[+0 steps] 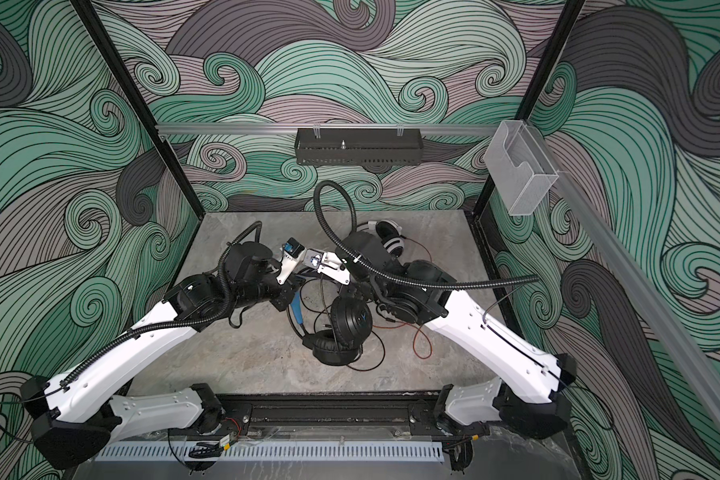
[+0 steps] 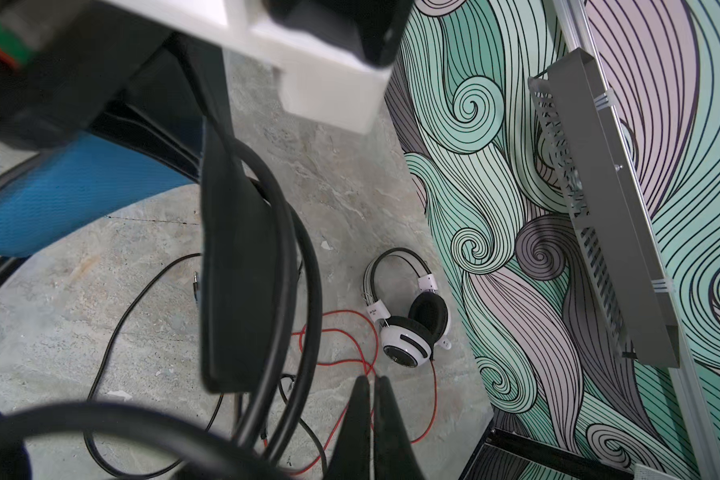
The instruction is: Wrap the headphones
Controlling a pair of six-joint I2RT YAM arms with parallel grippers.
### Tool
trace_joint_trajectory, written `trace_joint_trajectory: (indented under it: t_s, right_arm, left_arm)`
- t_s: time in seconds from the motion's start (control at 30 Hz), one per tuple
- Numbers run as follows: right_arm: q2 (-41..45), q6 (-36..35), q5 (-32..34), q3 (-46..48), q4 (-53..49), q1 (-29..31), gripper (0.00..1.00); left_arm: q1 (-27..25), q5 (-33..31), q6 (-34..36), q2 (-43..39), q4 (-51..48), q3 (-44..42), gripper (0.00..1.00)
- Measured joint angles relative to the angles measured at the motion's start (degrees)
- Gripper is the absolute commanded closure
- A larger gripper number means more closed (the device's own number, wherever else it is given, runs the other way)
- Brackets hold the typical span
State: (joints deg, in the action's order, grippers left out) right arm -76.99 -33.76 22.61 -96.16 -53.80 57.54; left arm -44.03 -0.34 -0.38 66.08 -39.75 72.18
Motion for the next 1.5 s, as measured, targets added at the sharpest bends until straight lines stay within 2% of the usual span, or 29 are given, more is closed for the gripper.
trace_joint_trajectory:
  t_s: [0.3, 0.63, 0.87, 1.0, 1.23, 1.5]
  right_arm:
    - [1.0, 1.5, 0.3, 2.4, 0.4, -1.9, 0.84]
    - [4.4, 4.2, -3.3, 5.7, 2.5, -5.7, 0.58]
    - [6.4, 5.8, -7.0, 7.9, 4.9, -8.0, 0.46]
    - [8.6, 7.6, -9.8, 10.7, 7.7, -9.7, 0.32]
    - [16.3, 10.1, -17.4, 20.1, 16.2, -11.3, 0.20]
    - [18.8, 17.9, -27.8, 26.1, 28.1, -14.4, 0.16]
  left_arm:
    - [0.0, 2.3, -0.1, -0.8, 1.6, -0.4, 1.00]
    - [0.0, 5.3, -1.5, -2.0, 2.5, -0.5, 1.00]
    - [0.0, 7.8, -2.9, -3.3, 2.5, -0.4, 1.00]
    - [0.0, 9.2, -3.8, -3.3, 2.5, 0.5, 1.00]
    - [0.0, 10.2, -6.3, -2.8, 1.4, 8.6, 1.00]
    - [0.0, 10.4, -9.4, -1.3, 0.4, 19.7, 1.00]
